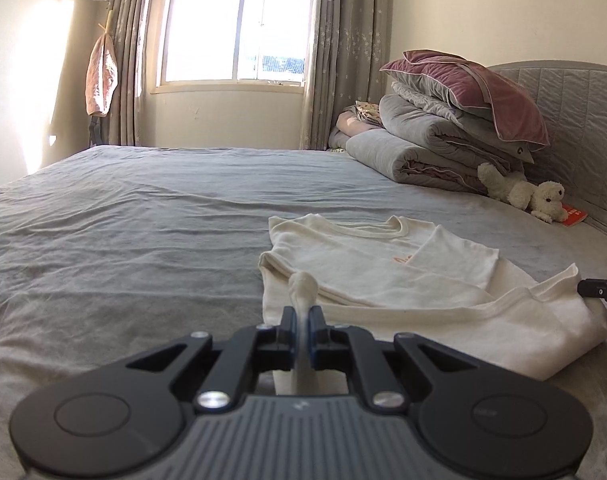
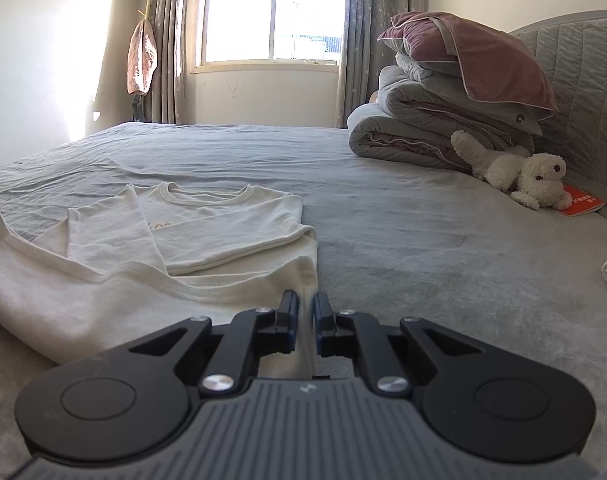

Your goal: Fold clothes

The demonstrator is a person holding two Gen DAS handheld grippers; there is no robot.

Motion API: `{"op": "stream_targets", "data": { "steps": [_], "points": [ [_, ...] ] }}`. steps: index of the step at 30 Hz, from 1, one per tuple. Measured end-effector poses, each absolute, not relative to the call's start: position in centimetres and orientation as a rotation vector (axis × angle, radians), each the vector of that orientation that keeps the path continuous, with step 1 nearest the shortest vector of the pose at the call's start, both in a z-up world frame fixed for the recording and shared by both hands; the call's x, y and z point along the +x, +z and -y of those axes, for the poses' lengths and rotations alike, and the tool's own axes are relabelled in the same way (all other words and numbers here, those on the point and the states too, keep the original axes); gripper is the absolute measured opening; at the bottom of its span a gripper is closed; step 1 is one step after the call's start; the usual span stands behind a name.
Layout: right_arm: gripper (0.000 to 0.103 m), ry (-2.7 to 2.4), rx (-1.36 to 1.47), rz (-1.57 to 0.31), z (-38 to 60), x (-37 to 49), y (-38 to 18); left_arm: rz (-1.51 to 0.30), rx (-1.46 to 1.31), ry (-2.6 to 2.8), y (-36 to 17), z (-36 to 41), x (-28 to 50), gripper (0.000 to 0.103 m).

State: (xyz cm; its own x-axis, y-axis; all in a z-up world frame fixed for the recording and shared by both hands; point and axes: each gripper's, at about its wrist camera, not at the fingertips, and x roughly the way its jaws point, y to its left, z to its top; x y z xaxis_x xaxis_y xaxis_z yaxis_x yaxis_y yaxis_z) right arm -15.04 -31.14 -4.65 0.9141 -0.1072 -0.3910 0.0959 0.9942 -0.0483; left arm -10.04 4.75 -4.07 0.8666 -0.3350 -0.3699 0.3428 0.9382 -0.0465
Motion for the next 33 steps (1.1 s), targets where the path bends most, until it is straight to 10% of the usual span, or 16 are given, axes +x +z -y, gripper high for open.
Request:
{"op": "stream_targets", "data": {
  "steps": [10, 18, 22, 33],
  "points": [
    [0.005, -0.135, 0.056, -0.428, 33.0, -12.2, -3.9, -0.447, 0.009, -0.343, -3.8, -3.8, -6.7, 0.006],
    [0.039, -0.055, 0.087, -0.546, 32.5, -10.7, -5.2, -0.539, -0.055, -0.359, -5.2, -5.0, -6.3, 0.007],
    [0.008, -0.062, 0.015, -0.517, 31.0, -11.1, -5.3, -0.535, -0.073, -0.364, -5.1, -5.2, -6.4, 0.006],
    [0.006, -0.13, -0.069, -0.342, 31.0, -11.4, -2.9, -0.391, -0.003, -0.343, -3.4, -4.2, -5.9, 0.006]
  ]
}}
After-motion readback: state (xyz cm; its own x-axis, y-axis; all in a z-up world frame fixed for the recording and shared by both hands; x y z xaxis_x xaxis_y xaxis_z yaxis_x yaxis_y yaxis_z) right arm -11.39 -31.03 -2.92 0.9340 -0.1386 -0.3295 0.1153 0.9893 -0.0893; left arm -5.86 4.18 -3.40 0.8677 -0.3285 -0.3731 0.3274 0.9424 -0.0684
